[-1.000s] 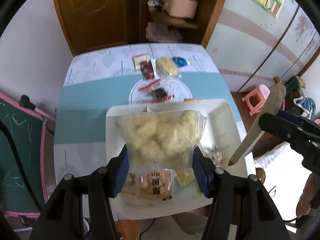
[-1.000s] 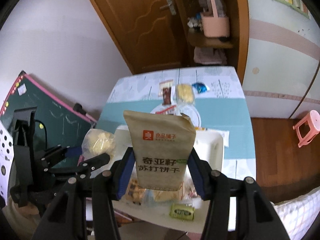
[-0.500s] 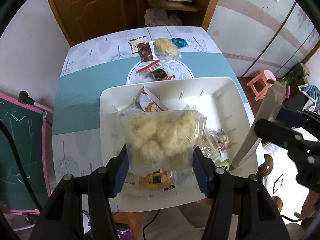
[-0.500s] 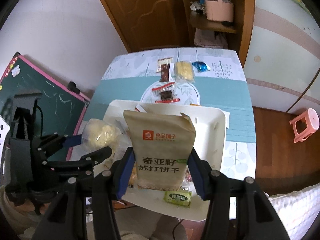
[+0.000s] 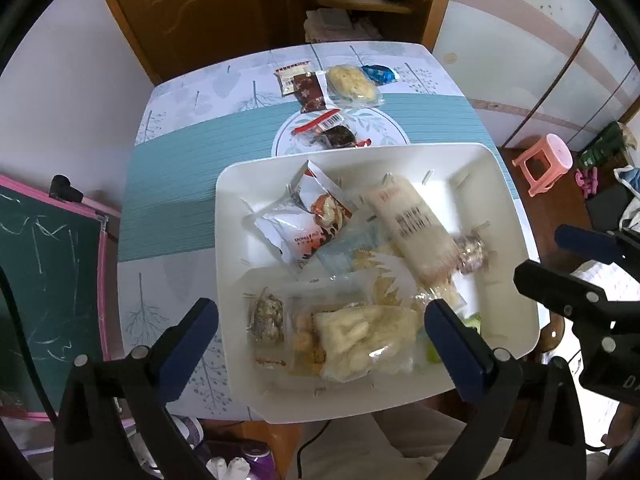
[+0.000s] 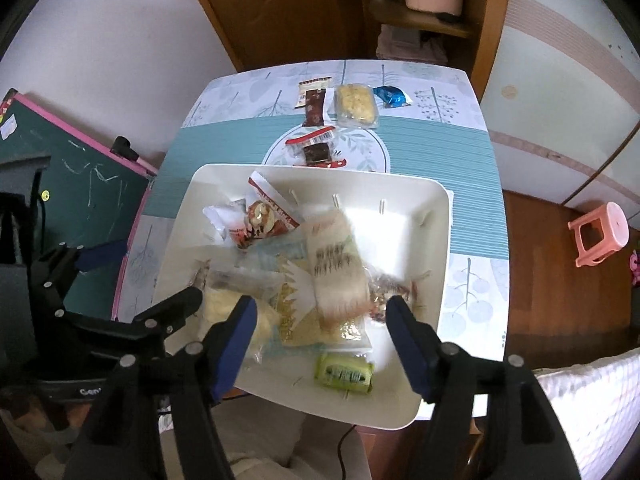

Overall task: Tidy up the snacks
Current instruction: 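Release the cracker bag into the tray with the right gripper while the left releases the puffed-snack bag, then move both grippers back to the snack pile on the plate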

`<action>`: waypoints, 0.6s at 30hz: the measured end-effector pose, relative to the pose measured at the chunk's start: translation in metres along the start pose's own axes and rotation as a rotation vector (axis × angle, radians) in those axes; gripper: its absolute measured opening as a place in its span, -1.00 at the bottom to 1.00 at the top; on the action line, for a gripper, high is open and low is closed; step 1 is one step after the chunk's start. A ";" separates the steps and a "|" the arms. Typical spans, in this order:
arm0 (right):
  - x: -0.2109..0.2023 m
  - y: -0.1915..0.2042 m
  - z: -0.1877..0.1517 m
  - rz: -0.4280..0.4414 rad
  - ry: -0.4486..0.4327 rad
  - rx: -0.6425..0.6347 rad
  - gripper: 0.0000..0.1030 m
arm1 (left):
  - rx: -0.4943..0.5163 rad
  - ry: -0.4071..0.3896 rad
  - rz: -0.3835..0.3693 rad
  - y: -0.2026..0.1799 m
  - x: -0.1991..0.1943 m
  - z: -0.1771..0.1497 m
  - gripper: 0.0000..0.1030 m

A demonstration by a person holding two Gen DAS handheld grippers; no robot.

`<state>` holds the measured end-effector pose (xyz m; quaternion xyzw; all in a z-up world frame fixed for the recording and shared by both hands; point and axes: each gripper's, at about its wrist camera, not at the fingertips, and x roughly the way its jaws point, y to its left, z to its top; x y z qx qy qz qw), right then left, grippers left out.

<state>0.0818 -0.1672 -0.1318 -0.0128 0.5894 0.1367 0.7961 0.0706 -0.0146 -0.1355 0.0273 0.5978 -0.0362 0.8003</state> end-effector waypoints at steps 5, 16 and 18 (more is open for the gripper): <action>-0.001 0.003 0.000 0.009 0.000 -0.013 0.31 | 0.008 0.008 0.001 -0.002 0.000 -0.001 0.99; 0.002 0.004 0.000 0.023 0.012 -0.004 0.31 | 0.019 0.032 0.004 -0.003 0.003 0.000 0.99; 0.004 0.003 0.000 0.026 0.017 0.001 0.31 | 0.025 0.036 0.009 -0.004 0.004 0.001 0.99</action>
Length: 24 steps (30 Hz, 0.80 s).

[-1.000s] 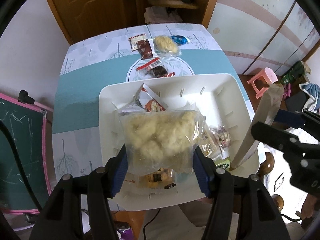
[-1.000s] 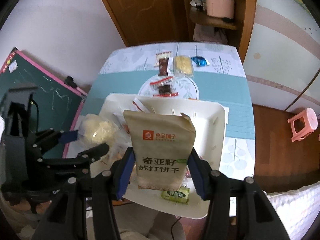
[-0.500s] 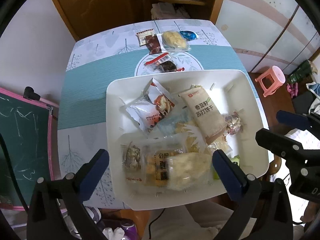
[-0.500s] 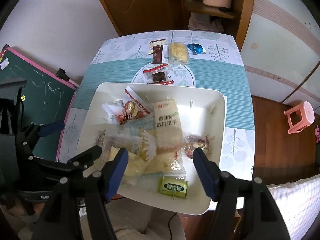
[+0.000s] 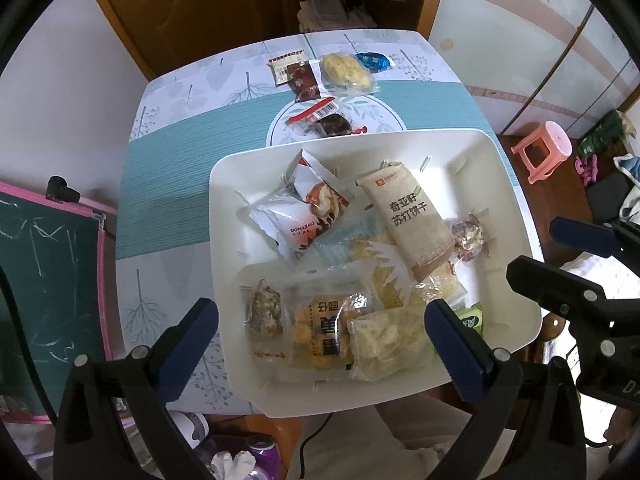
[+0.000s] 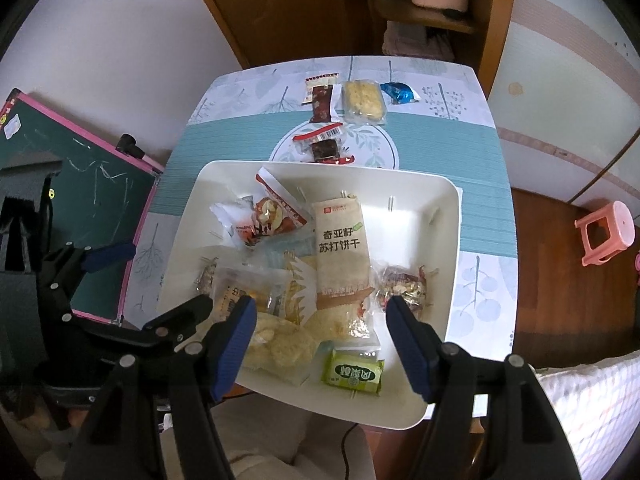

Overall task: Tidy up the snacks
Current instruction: 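Move both grippers back to the snack pile on the plate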

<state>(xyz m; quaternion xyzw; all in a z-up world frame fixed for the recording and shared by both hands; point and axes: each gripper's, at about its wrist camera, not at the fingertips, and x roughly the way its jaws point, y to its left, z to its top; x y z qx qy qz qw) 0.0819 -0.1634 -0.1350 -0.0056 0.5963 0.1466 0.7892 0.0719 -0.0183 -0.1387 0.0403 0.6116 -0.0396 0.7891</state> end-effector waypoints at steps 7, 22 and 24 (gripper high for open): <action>0.006 -0.002 0.002 -0.003 0.012 0.004 0.31 | 0.006 0.023 0.004 0.001 0.007 0.003 0.99; 0.028 -0.008 0.010 0.007 0.067 0.038 0.31 | -0.005 0.037 0.025 0.017 0.020 0.028 0.99; 0.031 -0.009 0.013 0.004 0.070 0.044 0.31 | -0.005 0.021 0.036 0.021 0.018 0.036 0.99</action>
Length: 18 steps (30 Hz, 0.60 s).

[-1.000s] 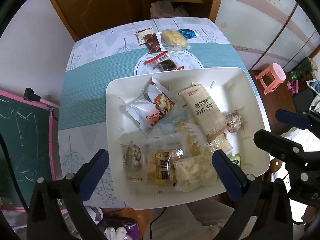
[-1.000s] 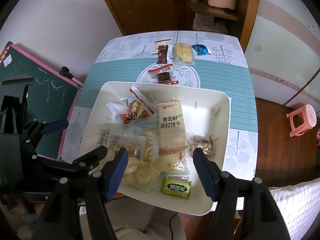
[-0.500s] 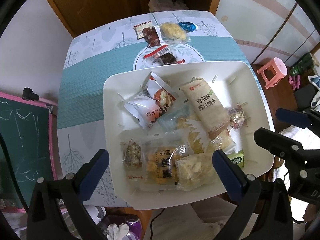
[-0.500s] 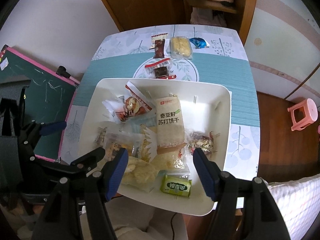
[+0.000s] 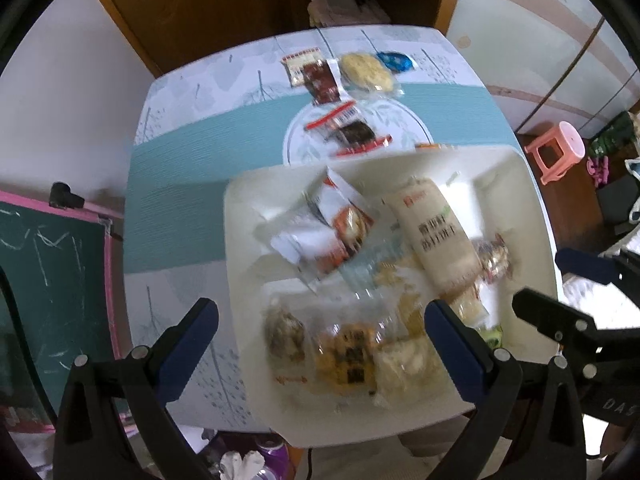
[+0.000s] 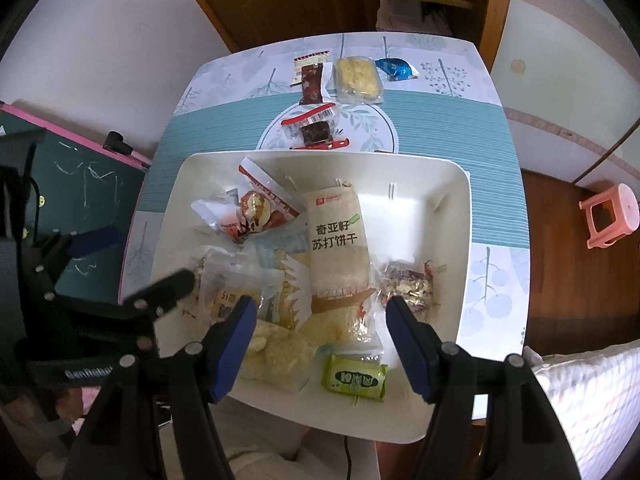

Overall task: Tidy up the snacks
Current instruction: 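Move both grippers back to the snack pile on the plate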

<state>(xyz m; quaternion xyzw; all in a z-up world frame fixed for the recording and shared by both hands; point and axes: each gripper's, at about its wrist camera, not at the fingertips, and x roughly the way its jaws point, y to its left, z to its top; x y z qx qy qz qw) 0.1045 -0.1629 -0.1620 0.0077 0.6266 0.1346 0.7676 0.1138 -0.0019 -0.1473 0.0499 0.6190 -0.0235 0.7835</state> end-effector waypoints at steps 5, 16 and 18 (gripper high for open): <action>0.002 -0.003 0.017 -0.014 -0.010 0.008 0.31 | -0.001 -0.060 0.019 0.014 -0.010 0.036 0.99; -0.046 -0.014 0.108 -0.100 -0.194 -0.013 0.31 | 0.017 -0.225 0.038 0.034 -0.046 0.131 0.99; -0.055 -0.020 0.132 -0.108 -0.234 -0.003 0.31 | 0.010 -0.256 0.027 0.037 -0.049 0.151 0.99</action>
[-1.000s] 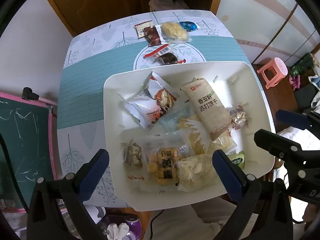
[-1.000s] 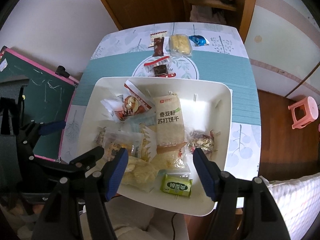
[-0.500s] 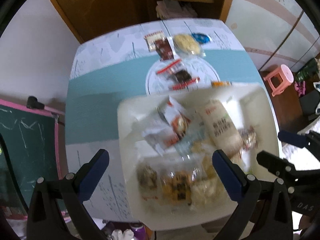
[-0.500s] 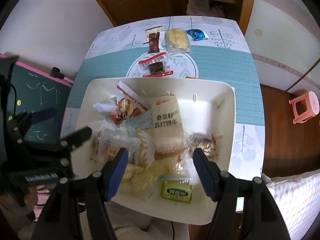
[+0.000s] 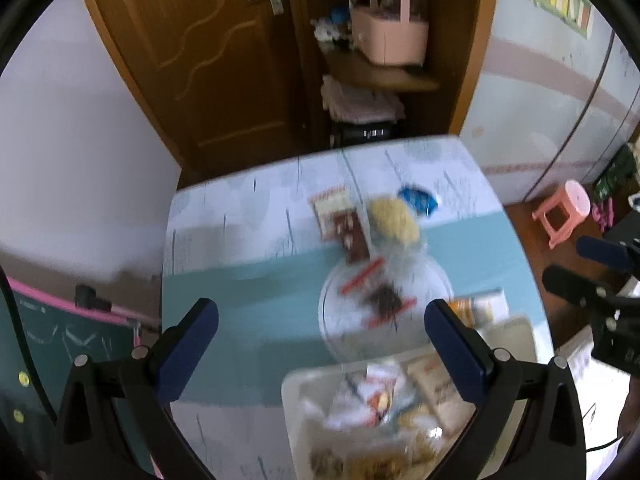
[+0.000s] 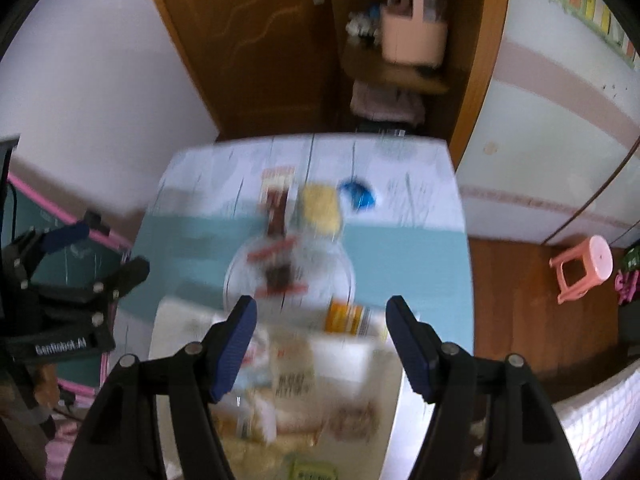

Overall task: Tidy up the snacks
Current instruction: 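Move both grippers back to the snack pile on the plate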

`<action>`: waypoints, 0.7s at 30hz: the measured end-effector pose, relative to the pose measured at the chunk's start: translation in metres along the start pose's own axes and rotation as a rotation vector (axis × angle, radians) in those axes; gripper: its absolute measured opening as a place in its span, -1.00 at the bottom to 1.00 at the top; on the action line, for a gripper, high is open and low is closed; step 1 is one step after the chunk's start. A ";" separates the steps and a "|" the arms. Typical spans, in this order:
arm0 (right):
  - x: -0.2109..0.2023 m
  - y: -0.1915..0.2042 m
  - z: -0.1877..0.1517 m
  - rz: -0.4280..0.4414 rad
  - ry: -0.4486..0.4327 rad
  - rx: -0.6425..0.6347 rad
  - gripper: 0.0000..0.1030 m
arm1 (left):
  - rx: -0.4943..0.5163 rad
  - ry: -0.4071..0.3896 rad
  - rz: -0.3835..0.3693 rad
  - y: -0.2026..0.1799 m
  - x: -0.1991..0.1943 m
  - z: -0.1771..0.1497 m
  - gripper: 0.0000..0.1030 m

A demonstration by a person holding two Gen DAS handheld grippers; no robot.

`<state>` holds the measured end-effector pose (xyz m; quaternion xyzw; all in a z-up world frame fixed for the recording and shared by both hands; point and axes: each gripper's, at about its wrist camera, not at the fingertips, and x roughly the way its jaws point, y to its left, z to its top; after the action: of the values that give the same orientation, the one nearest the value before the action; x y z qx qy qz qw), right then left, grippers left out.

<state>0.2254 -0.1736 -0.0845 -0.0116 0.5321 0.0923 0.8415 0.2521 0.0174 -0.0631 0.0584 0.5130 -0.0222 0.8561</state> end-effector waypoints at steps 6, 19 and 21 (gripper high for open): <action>0.021 -0.020 0.056 0.000 -0.049 0.051 0.31 | -0.041 -0.012 -0.043 0.003 0.036 0.042 0.99; 0.168 -0.047 0.090 0.091 0.152 0.213 0.31 | -0.121 0.235 -0.176 -0.004 0.211 0.047 0.73; 0.194 -0.049 0.089 0.090 0.193 0.232 0.31 | -0.115 0.255 -0.172 -0.008 0.230 0.043 0.68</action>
<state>0.3940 -0.1831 -0.2234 0.1004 0.6178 0.0663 0.7771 0.3977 0.0095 -0.2467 -0.0323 0.6209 -0.0586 0.7811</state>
